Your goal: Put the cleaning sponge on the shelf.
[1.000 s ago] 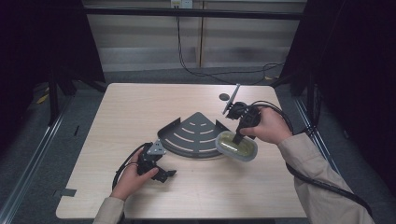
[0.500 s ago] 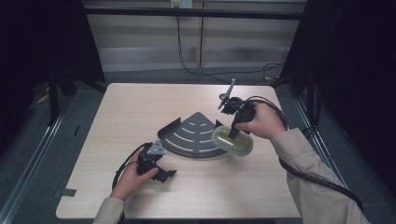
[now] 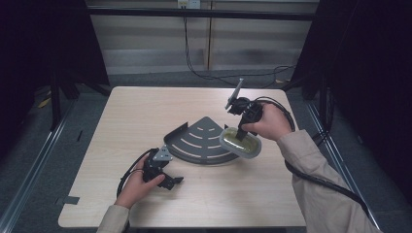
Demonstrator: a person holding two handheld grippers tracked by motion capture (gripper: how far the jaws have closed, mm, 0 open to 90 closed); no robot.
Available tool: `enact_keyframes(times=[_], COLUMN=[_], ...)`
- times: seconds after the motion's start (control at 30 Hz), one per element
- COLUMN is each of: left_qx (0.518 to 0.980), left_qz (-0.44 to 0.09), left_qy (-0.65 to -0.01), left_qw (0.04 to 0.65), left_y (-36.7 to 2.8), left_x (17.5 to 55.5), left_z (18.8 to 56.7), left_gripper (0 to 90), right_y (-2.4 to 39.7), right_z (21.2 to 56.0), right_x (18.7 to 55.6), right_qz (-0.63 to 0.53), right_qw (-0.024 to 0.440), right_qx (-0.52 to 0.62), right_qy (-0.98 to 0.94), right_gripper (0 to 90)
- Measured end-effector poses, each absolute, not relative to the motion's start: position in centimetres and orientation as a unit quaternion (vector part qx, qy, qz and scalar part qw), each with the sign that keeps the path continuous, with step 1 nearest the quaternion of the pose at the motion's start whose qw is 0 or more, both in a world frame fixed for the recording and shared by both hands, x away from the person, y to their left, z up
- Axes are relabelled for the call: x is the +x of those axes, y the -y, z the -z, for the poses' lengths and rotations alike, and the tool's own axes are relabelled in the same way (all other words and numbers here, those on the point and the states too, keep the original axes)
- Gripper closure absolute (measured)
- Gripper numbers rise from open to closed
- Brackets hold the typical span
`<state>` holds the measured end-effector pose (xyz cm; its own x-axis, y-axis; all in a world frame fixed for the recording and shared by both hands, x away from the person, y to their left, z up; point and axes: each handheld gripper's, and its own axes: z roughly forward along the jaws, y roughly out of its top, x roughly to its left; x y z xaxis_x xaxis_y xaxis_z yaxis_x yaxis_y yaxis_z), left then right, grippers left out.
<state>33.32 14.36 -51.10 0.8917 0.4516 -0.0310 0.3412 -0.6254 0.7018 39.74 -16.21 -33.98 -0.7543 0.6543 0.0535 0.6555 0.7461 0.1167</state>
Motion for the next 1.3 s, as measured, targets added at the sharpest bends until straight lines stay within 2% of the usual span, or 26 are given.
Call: enact_keyframes(times=[1.3], left_qx=[0.899], left_qz=[-0.075], left_qy=[-0.22], left_qw=[0.371], left_y=[-14.4], left_x=[33.3], left_z=[51.1], left_gripper=[0.0], right_y=[14.5], right_z=[34.3], right_x=[42.8], right_qz=[0.073], right_qw=[-0.012], right_qx=[-0.388], right_qy=[0.919], right_gripper=[71.3])
